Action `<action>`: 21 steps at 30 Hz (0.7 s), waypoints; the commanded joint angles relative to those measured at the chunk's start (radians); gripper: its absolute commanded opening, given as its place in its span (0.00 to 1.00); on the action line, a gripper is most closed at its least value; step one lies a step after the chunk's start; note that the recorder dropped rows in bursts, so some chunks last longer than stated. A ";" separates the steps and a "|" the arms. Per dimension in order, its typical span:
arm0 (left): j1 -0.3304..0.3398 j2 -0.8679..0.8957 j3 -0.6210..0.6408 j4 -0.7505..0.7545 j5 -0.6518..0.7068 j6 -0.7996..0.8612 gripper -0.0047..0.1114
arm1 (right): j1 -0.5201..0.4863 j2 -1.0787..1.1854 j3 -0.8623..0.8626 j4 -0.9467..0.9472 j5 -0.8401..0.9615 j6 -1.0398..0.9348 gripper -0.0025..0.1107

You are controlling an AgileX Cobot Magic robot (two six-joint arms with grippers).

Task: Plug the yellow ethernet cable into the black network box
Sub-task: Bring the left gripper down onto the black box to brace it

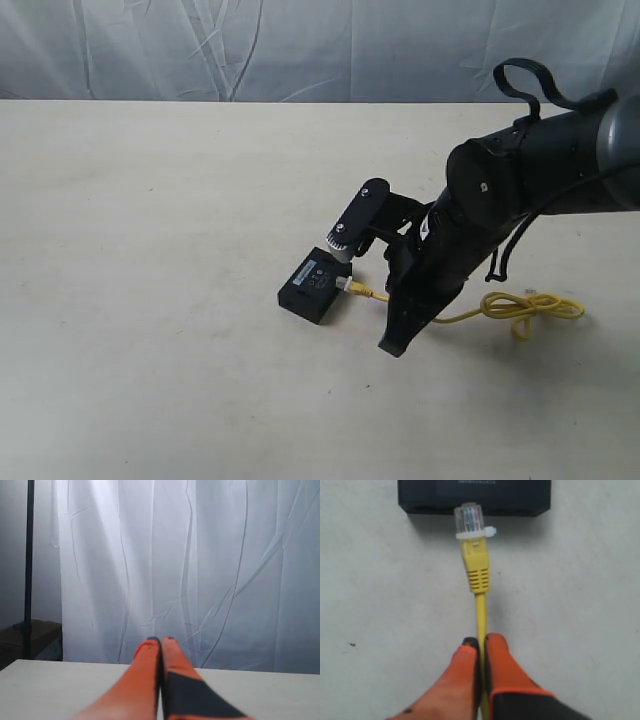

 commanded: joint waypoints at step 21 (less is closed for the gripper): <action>0.000 0.916 -0.700 -0.082 0.671 0.168 0.04 | 0.005 -0.008 0.003 -0.156 0.039 0.223 0.01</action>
